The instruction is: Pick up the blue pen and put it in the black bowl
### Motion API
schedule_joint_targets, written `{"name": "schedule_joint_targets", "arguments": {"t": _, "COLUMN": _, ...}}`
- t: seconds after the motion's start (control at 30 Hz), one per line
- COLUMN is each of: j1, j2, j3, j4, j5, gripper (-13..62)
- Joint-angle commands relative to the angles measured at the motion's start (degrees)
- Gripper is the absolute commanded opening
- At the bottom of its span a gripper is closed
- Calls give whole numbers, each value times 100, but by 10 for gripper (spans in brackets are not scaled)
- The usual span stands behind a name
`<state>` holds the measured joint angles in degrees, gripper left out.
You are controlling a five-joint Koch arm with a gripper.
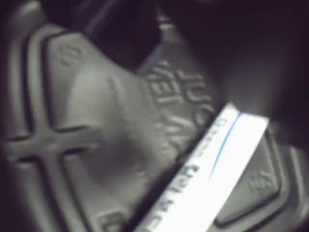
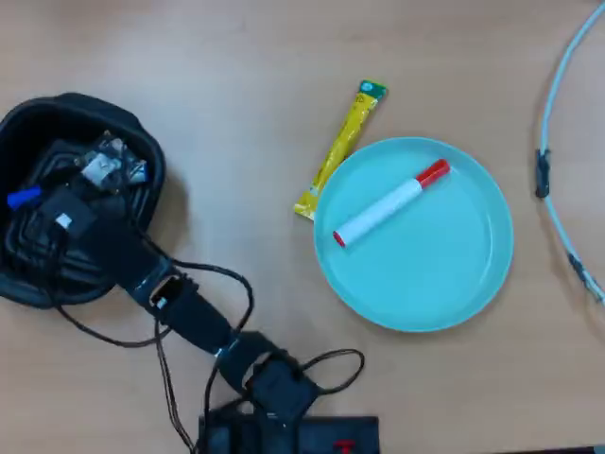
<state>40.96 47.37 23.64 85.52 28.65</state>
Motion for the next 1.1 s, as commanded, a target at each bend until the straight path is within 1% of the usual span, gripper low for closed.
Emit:
{"name": "schedule_joint_targets", "arguments": {"t": 0.0, "j1": 44, "j2": 1125, "j3": -483, "j4": 448, "j5": -519, "gripper": 307}}
{"name": "schedule_joint_targets", "arguments": {"t": 0.23, "j1": 343, "j2": 1969, "j3": -404, "j4": 905, "j5": -1345, "gripper": 306}}
{"name": "schedule_joint_targets", "arguments": {"t": 0.53, "j1": 1169, "j2": 2426, "j3": -404, "j4": 1362, "j5": -2461, "gripper": 315}}
{"name": "schedule_joint_targets", "arguments": {"t": 0.87, "j1": 1793, "j2": 2522, "j3": -343, "j4": 1679, "j5": -2821, "gripper": 316}}
{"name": "schedule_joint_targets", "arguments": {"t": 1.07, "j1": 1898, "j2": 2575, "j3": 211, "j4": 1521, "j5": -2769, "gripper": 316}}
